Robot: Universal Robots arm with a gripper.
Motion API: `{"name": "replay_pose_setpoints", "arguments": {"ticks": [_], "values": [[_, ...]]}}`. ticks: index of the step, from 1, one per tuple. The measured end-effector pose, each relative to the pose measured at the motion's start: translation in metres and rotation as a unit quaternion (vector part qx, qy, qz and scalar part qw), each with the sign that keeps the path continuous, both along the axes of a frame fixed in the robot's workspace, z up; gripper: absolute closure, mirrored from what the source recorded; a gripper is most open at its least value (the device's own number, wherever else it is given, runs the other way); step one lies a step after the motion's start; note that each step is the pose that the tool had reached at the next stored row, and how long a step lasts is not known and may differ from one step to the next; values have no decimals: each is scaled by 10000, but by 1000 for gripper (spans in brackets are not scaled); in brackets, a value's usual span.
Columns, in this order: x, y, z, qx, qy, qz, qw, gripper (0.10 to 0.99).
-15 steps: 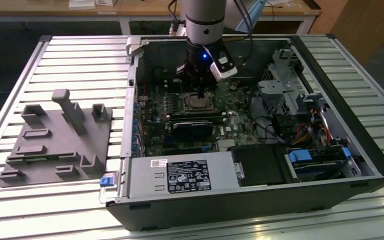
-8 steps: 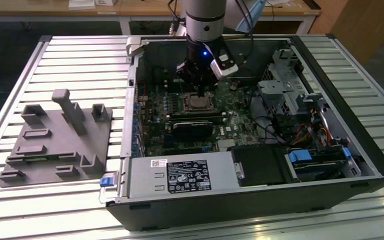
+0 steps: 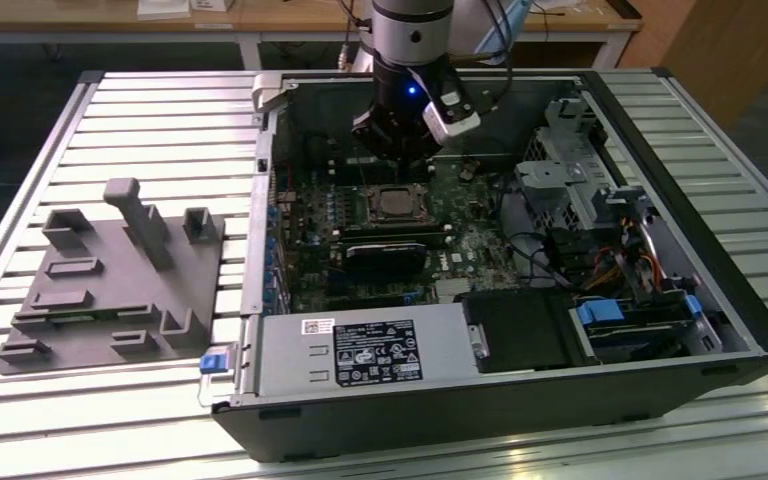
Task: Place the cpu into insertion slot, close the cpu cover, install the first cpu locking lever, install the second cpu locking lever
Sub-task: 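Close the cpu cover, then install the first cpu locking lever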
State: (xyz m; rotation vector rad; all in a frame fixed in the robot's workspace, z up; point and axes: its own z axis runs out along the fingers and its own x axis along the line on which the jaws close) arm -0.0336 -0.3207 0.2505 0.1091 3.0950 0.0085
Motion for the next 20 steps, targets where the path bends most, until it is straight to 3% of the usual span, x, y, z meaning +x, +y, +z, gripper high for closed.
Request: {"name": "replay_pose_setpoints", "arguments": {"ticks": [16, 20], "values": [[0, 0, 12, 0, 0, 0, 10000, 980], [-54, 0, 13, -1, 0, 0, 10000, 980]]}}
